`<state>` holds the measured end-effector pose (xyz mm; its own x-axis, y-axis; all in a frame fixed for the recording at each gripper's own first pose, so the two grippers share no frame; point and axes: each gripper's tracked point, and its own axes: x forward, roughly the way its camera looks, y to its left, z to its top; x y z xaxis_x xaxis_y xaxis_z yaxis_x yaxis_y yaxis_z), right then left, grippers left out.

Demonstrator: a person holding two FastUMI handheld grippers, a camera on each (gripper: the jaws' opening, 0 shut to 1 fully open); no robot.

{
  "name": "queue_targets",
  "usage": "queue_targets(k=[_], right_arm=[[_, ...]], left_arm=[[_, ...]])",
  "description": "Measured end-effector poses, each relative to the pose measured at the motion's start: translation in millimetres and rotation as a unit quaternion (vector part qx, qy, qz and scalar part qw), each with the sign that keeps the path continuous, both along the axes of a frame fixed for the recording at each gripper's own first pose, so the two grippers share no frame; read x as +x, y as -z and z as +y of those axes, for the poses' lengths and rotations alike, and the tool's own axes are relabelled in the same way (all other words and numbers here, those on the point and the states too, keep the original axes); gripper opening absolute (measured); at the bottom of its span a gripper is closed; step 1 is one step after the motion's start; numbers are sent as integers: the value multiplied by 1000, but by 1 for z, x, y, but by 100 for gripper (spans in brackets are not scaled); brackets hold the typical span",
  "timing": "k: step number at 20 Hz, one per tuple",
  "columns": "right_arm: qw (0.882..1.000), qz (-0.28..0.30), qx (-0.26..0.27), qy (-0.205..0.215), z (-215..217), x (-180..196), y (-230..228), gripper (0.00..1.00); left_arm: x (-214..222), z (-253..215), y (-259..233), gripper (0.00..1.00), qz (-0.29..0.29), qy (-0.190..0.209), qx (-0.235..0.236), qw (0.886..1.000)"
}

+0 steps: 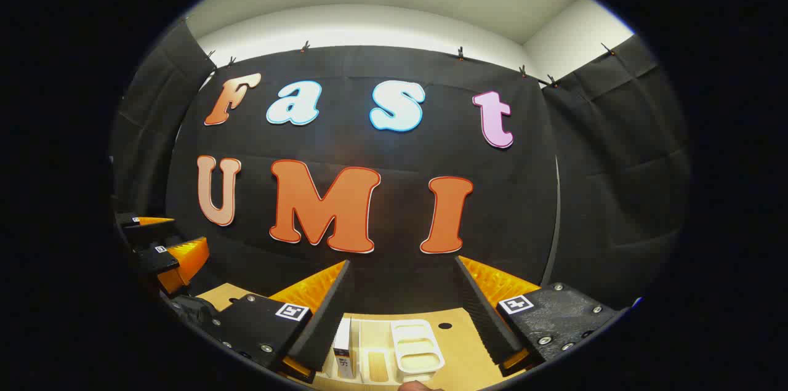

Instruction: Open the schoolbag, grab two books from the bookshelf and put them into the schoolbag.

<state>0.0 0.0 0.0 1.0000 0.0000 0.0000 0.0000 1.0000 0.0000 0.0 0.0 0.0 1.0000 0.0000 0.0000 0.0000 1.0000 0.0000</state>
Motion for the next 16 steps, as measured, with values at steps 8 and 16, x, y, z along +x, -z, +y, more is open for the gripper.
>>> queue_targets(k=[8,16], right_arm=[[997,25,-3,-76,52,-2,44,95],[992,52,16,-114,54,11,66,96]], left_arm=[[-3,12,44,94,17,-44,-8,999],[4,4,57,95,29,-71,-13,997]])
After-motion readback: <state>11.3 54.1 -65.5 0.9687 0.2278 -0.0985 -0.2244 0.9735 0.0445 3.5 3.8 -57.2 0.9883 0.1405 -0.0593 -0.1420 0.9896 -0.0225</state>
